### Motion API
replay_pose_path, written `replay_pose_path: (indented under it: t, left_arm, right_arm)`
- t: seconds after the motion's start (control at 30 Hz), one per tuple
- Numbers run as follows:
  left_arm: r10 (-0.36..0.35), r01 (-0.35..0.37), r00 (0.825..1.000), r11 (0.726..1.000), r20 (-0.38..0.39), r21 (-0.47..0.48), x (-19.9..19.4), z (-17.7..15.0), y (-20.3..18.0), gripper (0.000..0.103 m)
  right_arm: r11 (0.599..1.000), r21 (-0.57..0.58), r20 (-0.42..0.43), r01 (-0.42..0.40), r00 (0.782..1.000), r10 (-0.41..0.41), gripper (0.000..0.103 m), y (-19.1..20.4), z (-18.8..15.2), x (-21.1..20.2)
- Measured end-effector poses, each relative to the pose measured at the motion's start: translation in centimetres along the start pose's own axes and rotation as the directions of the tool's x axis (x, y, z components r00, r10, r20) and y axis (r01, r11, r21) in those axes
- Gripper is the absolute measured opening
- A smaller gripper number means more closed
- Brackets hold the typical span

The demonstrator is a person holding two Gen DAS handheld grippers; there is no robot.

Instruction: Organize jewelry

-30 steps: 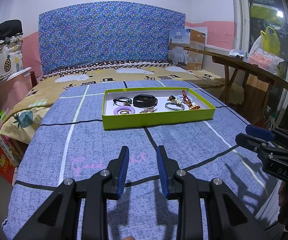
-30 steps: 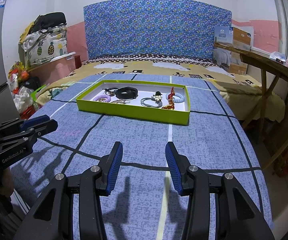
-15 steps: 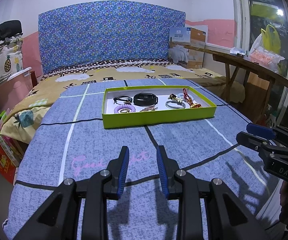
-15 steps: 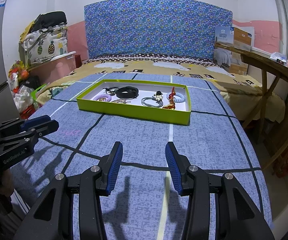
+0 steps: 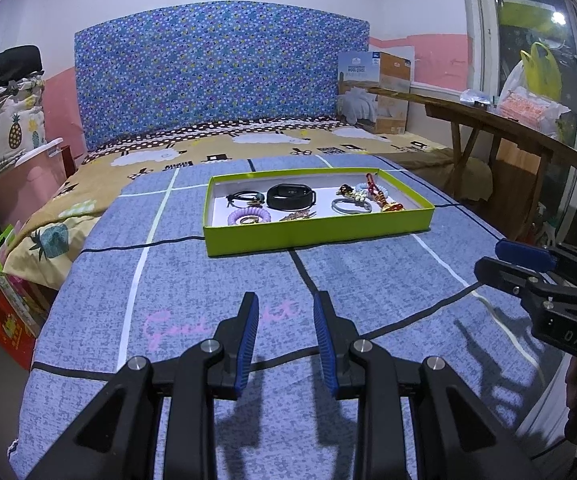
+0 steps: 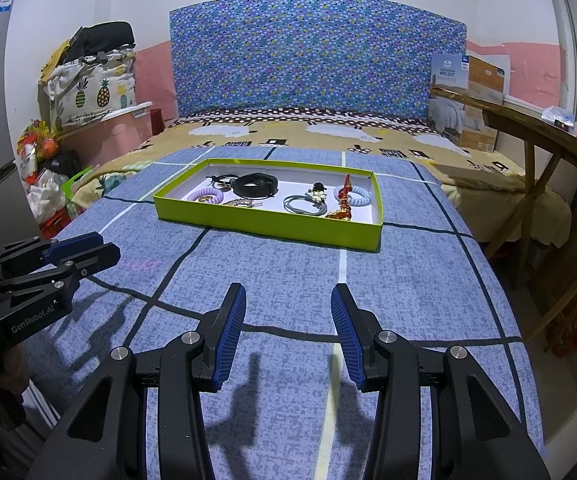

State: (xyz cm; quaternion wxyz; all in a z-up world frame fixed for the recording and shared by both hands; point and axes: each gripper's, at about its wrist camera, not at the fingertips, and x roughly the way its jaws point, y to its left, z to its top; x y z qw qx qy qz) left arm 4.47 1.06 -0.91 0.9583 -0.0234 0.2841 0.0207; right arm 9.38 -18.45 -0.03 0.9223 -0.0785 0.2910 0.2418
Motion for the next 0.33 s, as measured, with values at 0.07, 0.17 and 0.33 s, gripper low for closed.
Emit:
replay_pose_path:
  t: [0.07, 0.17, 0.33]
  left_arm:
    - [-0.002, 0.002, 1.0, 1.0, 0.001, 0.002, -0.06, -0.08, -0.01, 0.03]
    - [0.001, -0.001, 1.0, 1.0, 0.001, 0.006, -0.02, 0.02, -0.29, 0.03]
    - [0.001, -0.001, 1.0, 1.0, -0.005, 0.0, 0.03, 0.02, -0.17, 0.03]
  right_arm:
    - [1.0, 0.0, 0.0, 0.001, 1.0, -0.001, 0.045, -0.08, -0.01, 0.01]
    - [1.0, -0.001, 0.0, 0.001, 1.0, -0.001, 0.045, -0.02, 0.01, -0.02]
    - [1.0, 0.0, 0.0, 0.001, 1.0, -0.001, 0.045, 0.01, 0.03, -0.02]
